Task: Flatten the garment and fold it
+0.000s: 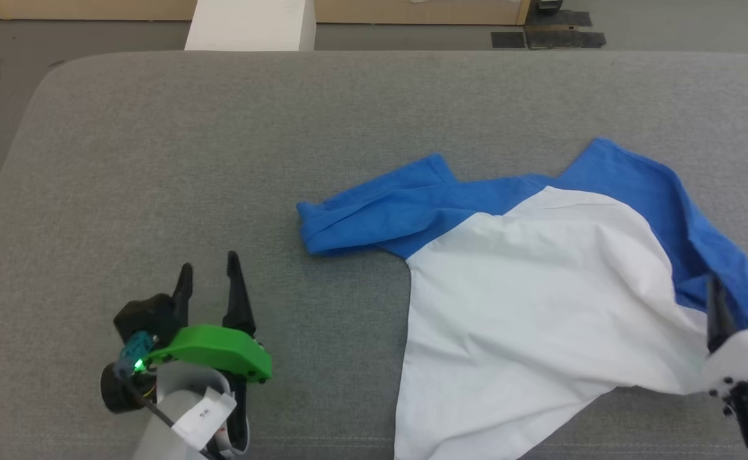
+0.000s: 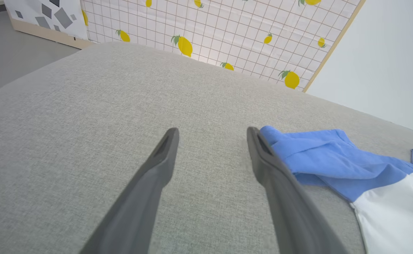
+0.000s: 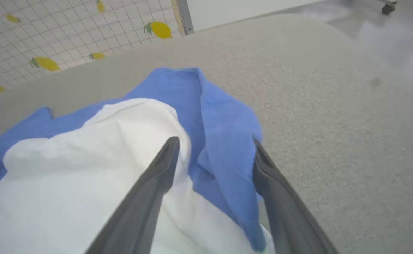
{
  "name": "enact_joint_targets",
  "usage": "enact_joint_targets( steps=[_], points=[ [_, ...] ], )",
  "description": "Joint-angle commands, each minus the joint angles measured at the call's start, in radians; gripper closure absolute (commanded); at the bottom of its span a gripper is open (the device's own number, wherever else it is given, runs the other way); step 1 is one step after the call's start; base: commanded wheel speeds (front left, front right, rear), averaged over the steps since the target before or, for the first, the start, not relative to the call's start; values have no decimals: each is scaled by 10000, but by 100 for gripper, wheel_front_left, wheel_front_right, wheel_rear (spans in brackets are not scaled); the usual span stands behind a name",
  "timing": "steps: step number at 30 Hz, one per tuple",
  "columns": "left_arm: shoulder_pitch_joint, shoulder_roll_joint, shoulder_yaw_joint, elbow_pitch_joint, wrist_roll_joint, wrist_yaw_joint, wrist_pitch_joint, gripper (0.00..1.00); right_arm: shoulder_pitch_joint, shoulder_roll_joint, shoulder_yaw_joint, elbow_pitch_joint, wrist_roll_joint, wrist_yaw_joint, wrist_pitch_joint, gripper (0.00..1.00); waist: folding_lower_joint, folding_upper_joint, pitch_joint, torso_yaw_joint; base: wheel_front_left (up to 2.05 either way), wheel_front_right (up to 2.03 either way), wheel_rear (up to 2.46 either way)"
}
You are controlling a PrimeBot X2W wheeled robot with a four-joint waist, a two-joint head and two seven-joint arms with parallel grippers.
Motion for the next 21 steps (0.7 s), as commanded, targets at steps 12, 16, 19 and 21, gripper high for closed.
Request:
enact_joint_targets(
  steps=[12, 16, 19, 21],
  points=[
    [-2901, 52, -751, 1414, 327, -64, 1823, 0, 500, -9, 2206, -1682, 140, -13, -1893, 0, 0, 0, 776, -684, 0, 0, 0],
    [-4263, 246, -1243, 2520, 735, -127, 2973, 0, 252, -9, 2680, -1920, 258, -13, -1891, 0, 0, 0, 1215, -951, 0, 0, 0],
    [-5250, 513, -1657, 3377, 1105, -283, 3932, 0, 17, -9, 3075, -2051, 336, -13, -1866, 0, 0, 0, 1579, -1215, 0, 0, 0],
    [-5756, 659, -1928, 3941, 1295, -445, 4630, 0, -113, -9, 3267, -2099, 391, -13, -1878, 0, 0, 0, 1772, -1356, 0, 0, 0]
  ],
)
